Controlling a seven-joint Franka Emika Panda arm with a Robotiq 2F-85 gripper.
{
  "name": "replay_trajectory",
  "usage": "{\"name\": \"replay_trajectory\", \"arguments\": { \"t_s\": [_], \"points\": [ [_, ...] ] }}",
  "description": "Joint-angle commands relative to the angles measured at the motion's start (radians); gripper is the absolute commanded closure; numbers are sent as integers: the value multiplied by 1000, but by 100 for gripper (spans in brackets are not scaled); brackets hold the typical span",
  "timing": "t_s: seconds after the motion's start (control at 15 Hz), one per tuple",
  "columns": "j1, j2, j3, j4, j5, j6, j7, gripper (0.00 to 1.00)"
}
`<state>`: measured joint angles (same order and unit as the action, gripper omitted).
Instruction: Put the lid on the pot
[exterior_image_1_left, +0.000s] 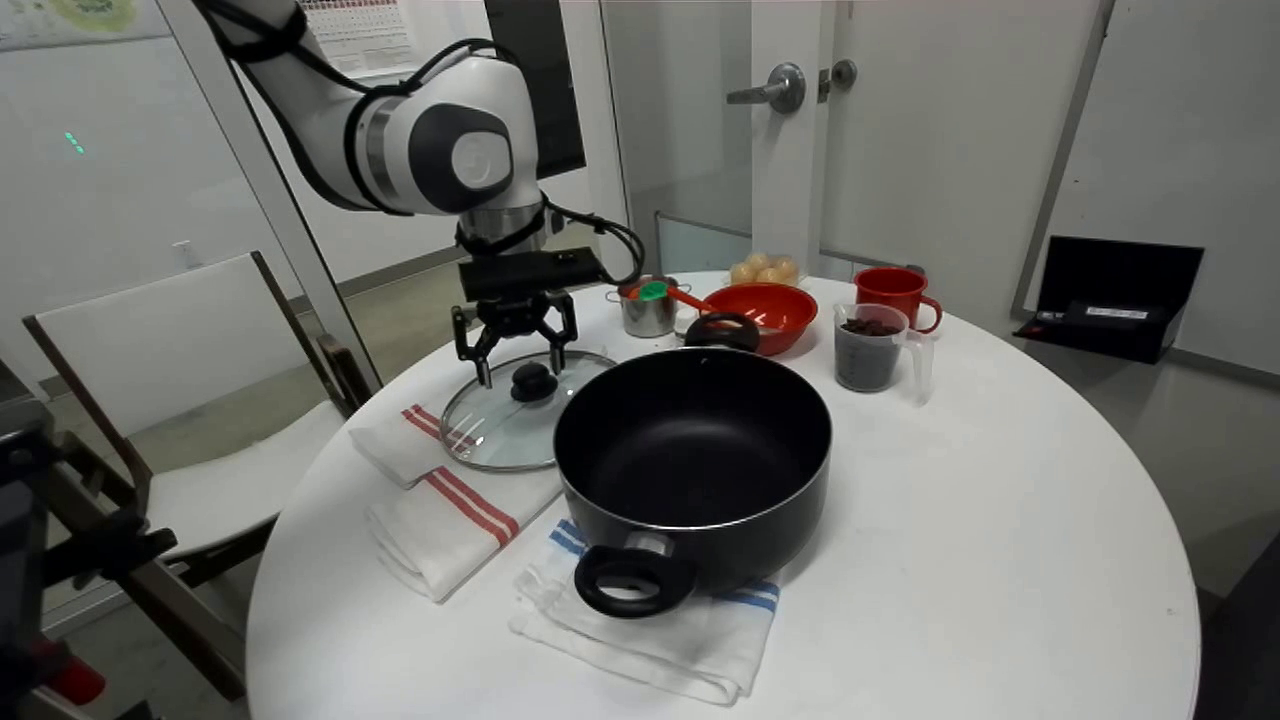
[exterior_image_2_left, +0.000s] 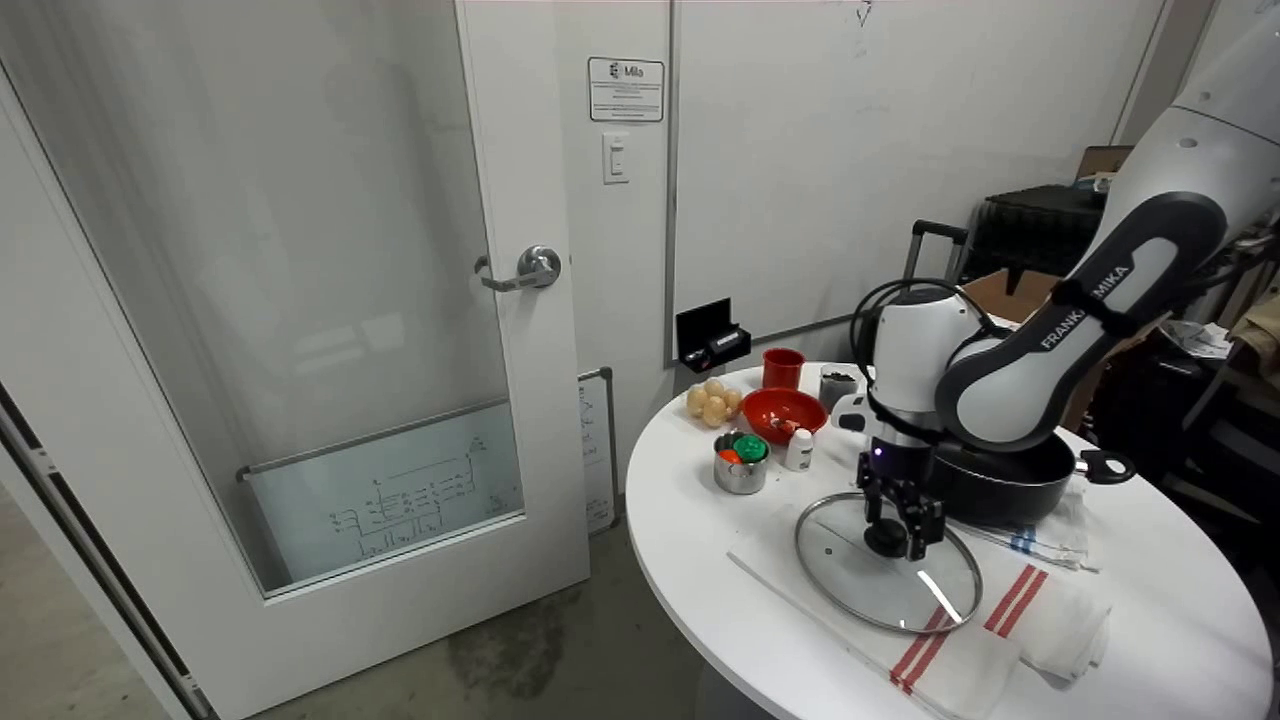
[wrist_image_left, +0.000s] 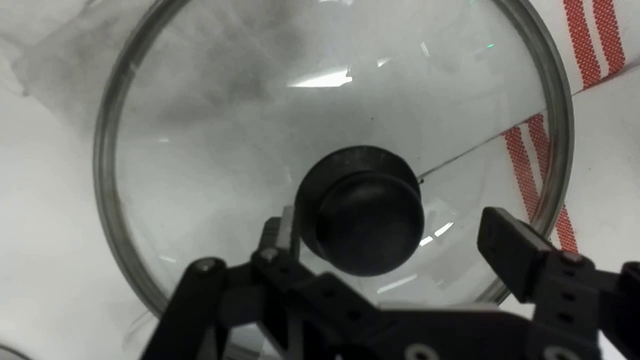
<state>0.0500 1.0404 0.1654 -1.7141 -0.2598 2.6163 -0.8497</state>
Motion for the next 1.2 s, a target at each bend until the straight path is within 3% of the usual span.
{"name": "replay_trajectory", "arguments": {
  "t_s": [0.0, 0.27, 0.33, 1.13],
  "points": [
    [-12, 15, 4, 7, -23, 34, -23, 40],
    [-19, 13, 5, 8, -21, 48, -35, 72],
    [-19, 10, 5, 7, -21, 50, -35, 75],
    [-28, -115, 33, -74, -10, 3, -35, 75]
  ]
}}
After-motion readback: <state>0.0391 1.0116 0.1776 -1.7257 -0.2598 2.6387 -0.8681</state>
